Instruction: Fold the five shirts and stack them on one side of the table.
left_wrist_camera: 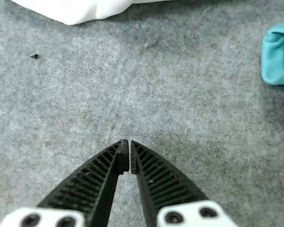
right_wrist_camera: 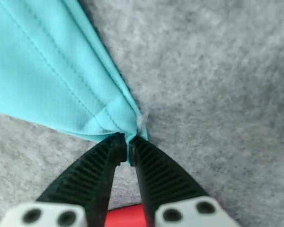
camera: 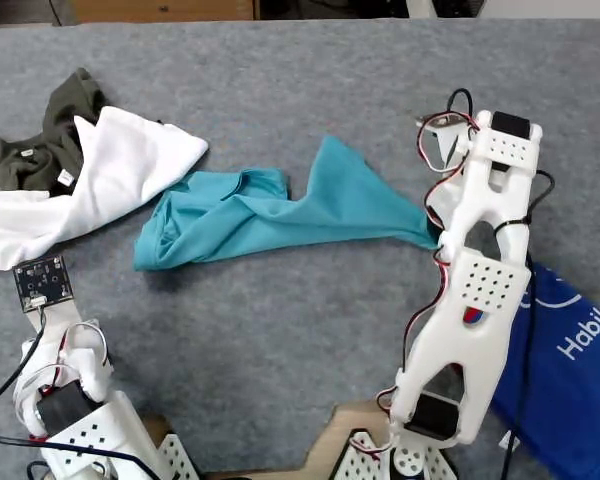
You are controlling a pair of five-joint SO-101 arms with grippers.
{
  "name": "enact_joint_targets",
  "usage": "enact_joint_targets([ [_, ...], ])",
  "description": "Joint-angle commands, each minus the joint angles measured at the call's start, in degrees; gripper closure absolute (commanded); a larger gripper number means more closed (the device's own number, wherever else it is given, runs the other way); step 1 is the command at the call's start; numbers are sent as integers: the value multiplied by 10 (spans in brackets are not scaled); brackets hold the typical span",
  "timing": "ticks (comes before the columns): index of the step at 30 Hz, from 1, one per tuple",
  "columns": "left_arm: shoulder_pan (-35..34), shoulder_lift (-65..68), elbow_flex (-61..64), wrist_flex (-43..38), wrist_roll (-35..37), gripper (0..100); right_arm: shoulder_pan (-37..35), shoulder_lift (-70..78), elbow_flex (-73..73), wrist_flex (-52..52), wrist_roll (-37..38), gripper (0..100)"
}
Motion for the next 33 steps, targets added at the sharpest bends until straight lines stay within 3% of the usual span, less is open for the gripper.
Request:
enact_joint_targets([
  [1,-2,-3,7,2,-4,970,-5,-53,-4,8,1,995],
  [9,-2,-3,7,2,-4,970,-7,-68,1,11,0,995],
  [18,-2,-3,7,2,-4,970,33,-239,121,8,55,992],
  [26,-2,-3,7,2,-4,970,-35,-292,193,8,53,887],
  [33,-2,-3,7,2,-4,970,-64,-293,200,8,53,875],
])
